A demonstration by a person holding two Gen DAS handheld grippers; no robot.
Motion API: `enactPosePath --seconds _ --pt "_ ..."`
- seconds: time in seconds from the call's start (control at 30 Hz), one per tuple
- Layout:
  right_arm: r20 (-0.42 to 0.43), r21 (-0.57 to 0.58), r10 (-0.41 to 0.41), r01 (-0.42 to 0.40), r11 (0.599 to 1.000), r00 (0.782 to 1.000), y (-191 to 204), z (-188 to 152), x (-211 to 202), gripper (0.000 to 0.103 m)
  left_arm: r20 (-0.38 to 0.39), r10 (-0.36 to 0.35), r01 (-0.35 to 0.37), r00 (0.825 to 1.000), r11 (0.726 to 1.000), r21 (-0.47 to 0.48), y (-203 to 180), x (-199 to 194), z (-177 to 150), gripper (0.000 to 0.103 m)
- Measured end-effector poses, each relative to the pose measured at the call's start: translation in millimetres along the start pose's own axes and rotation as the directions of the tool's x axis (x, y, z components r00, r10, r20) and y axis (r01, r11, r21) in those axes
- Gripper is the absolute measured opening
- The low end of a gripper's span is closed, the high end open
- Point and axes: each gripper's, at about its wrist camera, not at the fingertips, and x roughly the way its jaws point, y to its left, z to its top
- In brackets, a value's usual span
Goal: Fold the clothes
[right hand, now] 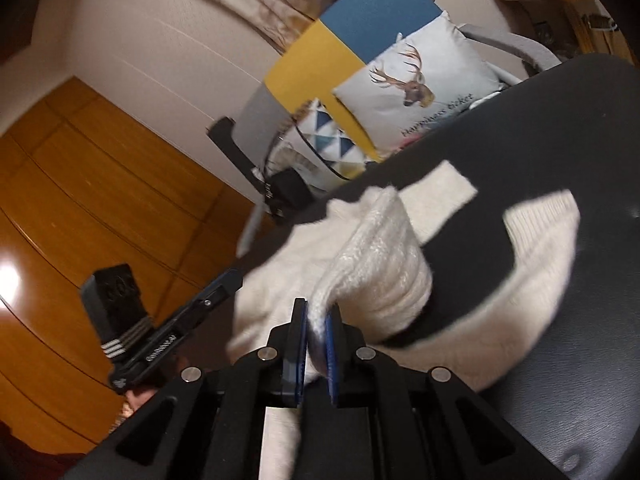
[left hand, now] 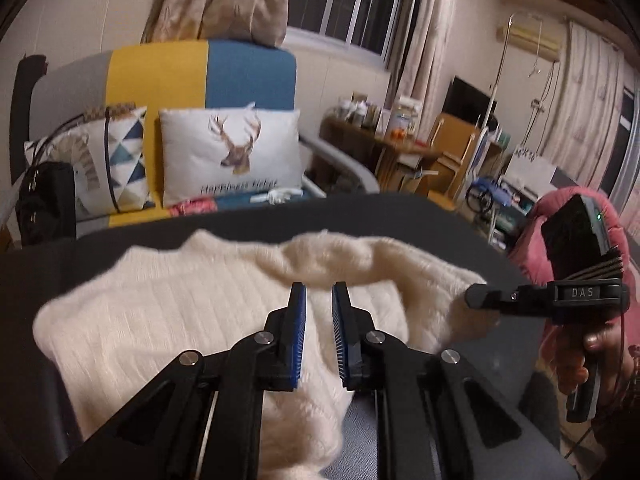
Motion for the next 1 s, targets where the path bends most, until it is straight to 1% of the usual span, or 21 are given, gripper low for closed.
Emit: enactPosePath --seconds 0.1,0.17,0.27,0.33,0.37,0.43,0.47,0.5,0.53,0.57,0.6,0.63,0.67,0.7,0.73,0.77,0.8,0.87,0.9,0.97,1.0 --pt "0.011 0.035 0.064 -0.064 0.997 0.998 7.2 4.3 -2.7 0.007 -0.019 -0.007 0.008 1.000 1.000 0.007 -0.9 4.3 -1.1 0.014" --pt "0.018 0.070 0.111 -0.112 0.991 0.994 8.0 4.2 2.1 0.007 -0.060 -0.023 0.024 0.998 1.000 0.012 -3.1 13.4 -10.2 0.014" --pt "0.026 0.118 0.168 -0.170 0.978 0.985 8.6 6.5 12.7 0.007 -0.125 0.027 -0.020 0.992 0.998 0.054 -9.5 31.1 -31.3 0.016" --pt "0.029 0.130 0.182 -0.184 0.974 0.983 8.4 11.2 23.5 0.007 -0.183 0.078 -0.061 0.980 0.993 0.098 -10.4 47.5 -46.8 0.024" --pt "0.032 0.123 0.166 -0.168 0.978 0.986 7.3 15.0 30.1 0.007 -0.203 0.103 -0.080 0.974 0.990 0.118 -10.3 54.1 -53.8 0.027" --pt "0.035 0.111 0.126 -0.129 0.985 0.991 3.1 22.0 44.4 0.007 -0.222 0.130 -0.097 0.966 0.983 0.156 -11.1 63.8 -66.6 0.030" --pt "0.034 0.105 0.093 -0.097 0.990 0.995 -1.4 25.9 54.1 0.007 -0.221 0.142 -0.104 0.965 0.979 0.176 -12.5 67.3 -72.4 0.035" --pt "0.024 0.106 0.054 -0.056 0.993 0.998 -7.9 30.0 65.2 0.007 -0.210 0.149 -0.107 0.966 0.975 0.195 -15.0 68.6 -76.3 0.043" --pt "0.014 0.106 0.012 -0.013 0.994 1.000 -14.7 33.9 76.6 0.007 -0.208 0.155 -0.108 0.966 0.969 0.221 -18.7 70.2 -79.7 0.047" --pt "-0.001 0.104 -0.040 0.040 0.994 0.999 -23.6 37.1 89.8 0.007 -0.207 0.169 -0.112 0.964 0.959 0.260 -23.7 72.5 -84.2 0.054" --pt "-0.010 0.096 -0.079 0.080 0.992 0.997 -31.4 38.4 99.3 0.007 -0.206 0.188 -0.122 0.960 0.947 0.296 -27.8 74.9 -88.9 0.060" --pt "-0.021 0.087 -0.118 0.119 0.989 0.993 -39.2 39.6 109.1 0.007 -0.205 0.209 -0.130 0.956 0.931 0.341 -33.7 78.5 -94.3 0.064" --pt "-0.033 0.080 -0.156 0.158 0.984 0.987 -45.2 39.6 116.5 0.007 -0.205 0.228 -0.134 0.952 0.910 0.393 -40.8 82.3 -100.3 0.072" --pt "-0.045 0.072 -0.194 0.197 0.978 0.980 -51.2 39.6 123.9 0.009 -0.205 0.248 -0.137 0.947 0.888 0.439 -46.6 86.2 -106.0 0.077" --pt "-0.057 0.064 -0.227 0.231 0.971 0.972 -57.3 39.3 130.8 0.009 -0.202 0.266 -0.144 0.943 0.870 0.472 -50.5 89.5 -110.2 0.078" --pt "-0.069 0.067 -0.233 0.237 0.969 0.970 -63.4 37.4 134.6 0.010 -0.198 0.277 -0.150 0.940 0.858 0.491 -52.7 91.3 -112.5 0.079" --pt "-0.081 0.070 -0.237 0.243 0.968 0.968 -69.3 35.3 137.7 0.011 -0.201 0.274 -0.147 0.941 0.861 0.487 -51.9 92.0 -112.2 0.080" --pt "-0.073 0.086 -0.229 0.235 0.968 0.971 -73.3 31.4 132.2 0.019 -0.218 0.254 -0.130 0.943 0.879 0.459 -46.1 93.5 -110.2 0.080" --pt "-0.061 0.095 -0.225 0.230 0.969 0.972 -73.1 30.3 126.8 0.025 -0.221 0.253 -0.133 0.942 0.885 0.447 -43.0 94.3 -109.3 0.080" --pt "-0.013 0.113 -0.230 0.230 0.967 0.973 -67.1 32.5 103.4 0.025 -0.222 0.265 -0.149 0.938 0.890 0.432 -38.8 95.9 -108.0 0.080" --pt "0.015 0.119 -0.234 0.231 0.966 0.972 -64.0 33.3 90.5 0.027 -0.222 0.273 -0.158 0.936 0.890 0.427 -37.2 96.1 -107.2 0.080"
